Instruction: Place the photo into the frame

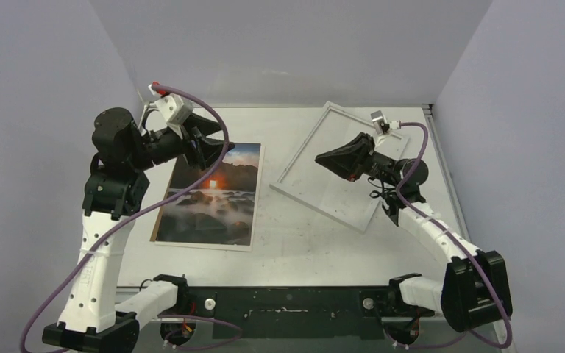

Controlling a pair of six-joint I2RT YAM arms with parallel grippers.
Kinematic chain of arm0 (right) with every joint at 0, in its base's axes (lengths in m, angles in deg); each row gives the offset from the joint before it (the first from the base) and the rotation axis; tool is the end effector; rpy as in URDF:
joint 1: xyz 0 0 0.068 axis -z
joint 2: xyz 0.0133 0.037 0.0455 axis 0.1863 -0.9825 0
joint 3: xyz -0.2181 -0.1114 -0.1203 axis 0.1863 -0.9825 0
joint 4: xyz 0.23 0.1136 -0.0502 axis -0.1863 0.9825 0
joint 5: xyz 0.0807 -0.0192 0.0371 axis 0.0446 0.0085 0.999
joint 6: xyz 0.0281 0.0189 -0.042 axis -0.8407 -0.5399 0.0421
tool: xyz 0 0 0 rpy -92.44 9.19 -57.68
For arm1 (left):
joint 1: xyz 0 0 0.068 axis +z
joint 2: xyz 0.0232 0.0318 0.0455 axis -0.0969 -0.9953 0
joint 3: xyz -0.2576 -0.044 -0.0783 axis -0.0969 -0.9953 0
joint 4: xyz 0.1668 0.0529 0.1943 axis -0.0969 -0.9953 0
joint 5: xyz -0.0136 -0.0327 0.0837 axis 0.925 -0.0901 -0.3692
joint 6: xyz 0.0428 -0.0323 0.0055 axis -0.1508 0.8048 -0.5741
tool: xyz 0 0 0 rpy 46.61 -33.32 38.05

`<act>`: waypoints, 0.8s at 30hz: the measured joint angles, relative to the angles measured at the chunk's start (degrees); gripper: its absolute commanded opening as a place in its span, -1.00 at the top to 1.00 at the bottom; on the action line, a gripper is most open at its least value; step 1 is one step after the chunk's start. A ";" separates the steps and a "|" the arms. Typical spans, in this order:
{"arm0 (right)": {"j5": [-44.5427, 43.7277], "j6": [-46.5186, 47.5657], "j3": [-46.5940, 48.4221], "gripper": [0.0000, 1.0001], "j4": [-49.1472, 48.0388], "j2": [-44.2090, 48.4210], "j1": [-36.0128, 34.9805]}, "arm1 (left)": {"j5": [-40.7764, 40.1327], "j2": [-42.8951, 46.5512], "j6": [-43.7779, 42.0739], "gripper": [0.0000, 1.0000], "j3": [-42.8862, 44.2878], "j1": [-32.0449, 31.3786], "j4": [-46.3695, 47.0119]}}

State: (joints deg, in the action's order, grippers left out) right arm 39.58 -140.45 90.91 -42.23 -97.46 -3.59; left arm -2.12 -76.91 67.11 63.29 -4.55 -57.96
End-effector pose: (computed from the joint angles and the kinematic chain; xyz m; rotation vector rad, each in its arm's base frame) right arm 0.2318 0.0914 0.3337 -0.6439 1.3499 1.5868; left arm 0.1779 -0.0592 0.4869 0.8249 1.4512 -0.8113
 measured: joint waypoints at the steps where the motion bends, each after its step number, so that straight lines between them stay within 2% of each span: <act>1: -0.55 2.12 0.70 0.89 3.58 1.36 -0.04 | -1.73 -0.07 0.28 -0.29 -0.04 -0.26 -0.02; 3: -1.95 6.05 2.78 0.89 10.84 3.10 -0.33 | -5.60 -0.66 0.63 -0.74 0.00 -1.05 -0.20; 5: -4.17 9.81 5.51 0.89 18.84 4.04 -0.28 | -9.51 -2.29 0.31 -0.99 0.68 -1.79 -1.55; 7: -6.97 12.98 8.22 0.89 26.69 4.50 0.11 | -13.03 -4.83 -0.37 -0.93 2.10 -2.29 -3.28; 14: -22.34 21.73 17.59 0.89 53.64 4.79 3.30 | -24.94 -13.60 -3.39 -0.93 3.48 -4.20 -9.38; 19: -31.43 23.15 19.10 0.89 64.76 3.69 7.10 | -31.74 -17.88 -5.42 -0.93 3.43 -8.52 -9.75; 24: -37.99 24.50 19.98 0.89 75.06 3.13 9.07 | -36.26 -25.88 -6.69 -0.93 3.02 -14.23 -6.99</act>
State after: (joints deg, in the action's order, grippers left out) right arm 1.60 -115.95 110.88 32.82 -94.33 5.48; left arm -38.38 -102.79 60.42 66.31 -18.78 -64.95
